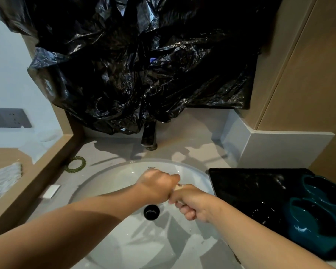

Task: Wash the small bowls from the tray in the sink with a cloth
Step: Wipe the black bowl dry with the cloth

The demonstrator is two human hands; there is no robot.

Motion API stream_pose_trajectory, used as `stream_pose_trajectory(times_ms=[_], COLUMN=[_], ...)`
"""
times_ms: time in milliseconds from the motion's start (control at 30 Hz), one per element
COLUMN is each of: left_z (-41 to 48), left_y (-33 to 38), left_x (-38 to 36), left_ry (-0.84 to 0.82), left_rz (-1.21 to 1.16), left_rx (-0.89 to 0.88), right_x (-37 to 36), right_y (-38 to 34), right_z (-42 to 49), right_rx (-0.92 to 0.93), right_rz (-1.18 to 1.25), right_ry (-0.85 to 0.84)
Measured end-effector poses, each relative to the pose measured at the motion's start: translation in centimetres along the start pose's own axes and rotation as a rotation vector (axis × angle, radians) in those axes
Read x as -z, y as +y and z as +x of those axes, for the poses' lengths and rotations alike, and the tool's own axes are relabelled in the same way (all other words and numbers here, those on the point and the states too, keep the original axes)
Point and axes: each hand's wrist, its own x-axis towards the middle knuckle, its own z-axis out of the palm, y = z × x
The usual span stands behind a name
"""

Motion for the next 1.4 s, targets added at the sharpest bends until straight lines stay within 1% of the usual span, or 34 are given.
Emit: stream_pose_trajectory(times_ms=[67, 100, 133, 167, 200, 233, 267, 300, 333, 367, 400, 433, 467, 500, 533, 567, 600, 633, 700, 733, 767, 833, 900, 1000, 1067, 1200, 1267, 1367, 1400], left_z=[-0.4, -0.5, -0.5, -0.5, -0.6, -0.7, -0.7, -0.7, -0.5, -0.5, -0.4, -0.4, -0.4, -0.3, -0.3, -0.2, 0.0, 0.2, 0.8, 1.1, 1.3, 1.8, 2.1, 2.2, 2.1, 1.6, 1.0, 0.8, 0.8], left_y=[-0.1, -0.4, -0.8, -1.1, -1.3, -1.5, -1.7, -1.8, -1.7, -1.6, -1.4, -1.1, -1.0, -0.8, -0.7, -0.7, -0.6, -0.6, -0.4, -0.2, 0.1, 0.4, 0.8, 1.5, 2.0, 1.9, 1.8, 1.6, 1.3], left_x=[-0.2, -0.3, -0.5, -0.7, -0.8, -0.6, -0.6, -0.5, -0.2, 0.3, 0.8, 1.2, 1.6, 1.8, 2.0, 2.2, 2.2, 2.1, 2.0, 1.9, 1.8, 1.5, 0.8, 0.4, 0.1, -0.4, -0.4, -1.1, -1.6], left_ry=[-0.147, -0.22, -0.301, -0.391, -0.488, -0.574, -0.656, -0.748, -0.856, -0.972, -1.077, -1.159, -1.214, -1.24, -1.237, -1.209, -1.149, -1.063, -0.841, -0.739, -0.648, -0.497, -0.38, -0.263, -0.208, -0.15, -0.126, -0.105, -0.06], left_rz=[-0.273, -0.491, -0.763, -1.041, -1.29, -1.468, -1.583, -1.648, -1.679, -1.682, -1.661, -1.63, -1.603, -1.58, -1.554, -1.517, -1.466, -1.398, -1.204, -1.093, -0.982, -0.767, -0.544, -0.225, -0.098, -0.011, 0.043, 0.042, 0.09], left_rx=[0.146, 0.215, 0.307, 0.403, 0.482, 0.532, 0.538, 0.504, 0.428, 0.321, 0.206, 0.105, 0.033, 0.0, 0.009, 0.048, 0.109, 0.179, 0.299, 0.326, 0.331, 0.304, 0.273, 0.223, 0.16, 0.054, 0.007, -0.062, -0.119], right_x=[-0.4, -0.6, -0.7, -0.8, -0.6, -0.5, -0.3, 0.1, 0.5, 0.9, 1.2, 1.6, 1.8, 2.0, 2.0, 2.0, 2.0, 1.6, 1.2, 1.2, 1.4, 1.5, 1.6, 1.4, 1.2, 0.8, 0.3, -0.3, -0.5], right_y=[0.3, 0.6, 0.8, 1.1, 1.4, 1.7, 2.0, 2.3, 2.7, 3.0, 3.0, 3.2, 2.7, 2.2, 1.3, 0.7, 0.2, -0.4, -1.0, -1.0, -1.0, -0.8, -0.6, -0.3, 0.2, 1.6, 2.1, 2.9, 3.2], right_z=[-0.2, -0.1, -0.1, -0.3, -0.4, -0.5, -0.6, -0.2, 0.4, 1.0, 1.4, 2.0, 1.8, 1.6, 1.2, 0.9, 1.0, 1.0, 1.7, 2.0, 2.2, 2.5, 2.7, 2.8, 2.8, 3.1, 3.0, 2.8, 2.8], right_rx=[0.112, 0.19, 0.269, 0.364, 0.485, 0.629, 0.775, 0.893, 0.941, 0.989, 1.067, 1.163, 1.224, 1.278, 1.268, 1.189, 1.102, 1.032, 0.944, 0.816, 0.74, 0.516, 0.455, 0.354, 0.284, 0.222, 0.195, 0.181, 0.179], right_rz=[0.097, 0.119, 0.104, 0.024, -0.137, -0.39, -0.704, -0.996, -1.214, -1.33, -1.35, -1.336, -1.319, -1.276, -1.234, -1.227, -1.255, -1.284, -1.45, -1.516, -1.511, -1.468, -1.409, -1.248, -1.14, -0.87, -0.707, -0.489, -0.429], right_ry=[0.026, 0.08, 0.164, 0.28, 0.403, 0.498, 0.595, 0.694, 0.771, 0.818, 0.843, 0.822, 0.758, 0.716, 0.678, 0.627, 0.613, 0.549, 0.69, 0.644, 0.604, 0.47, 0.471, 0.434, 0.421, 0.426, 0.395, 0.337, 0.316])
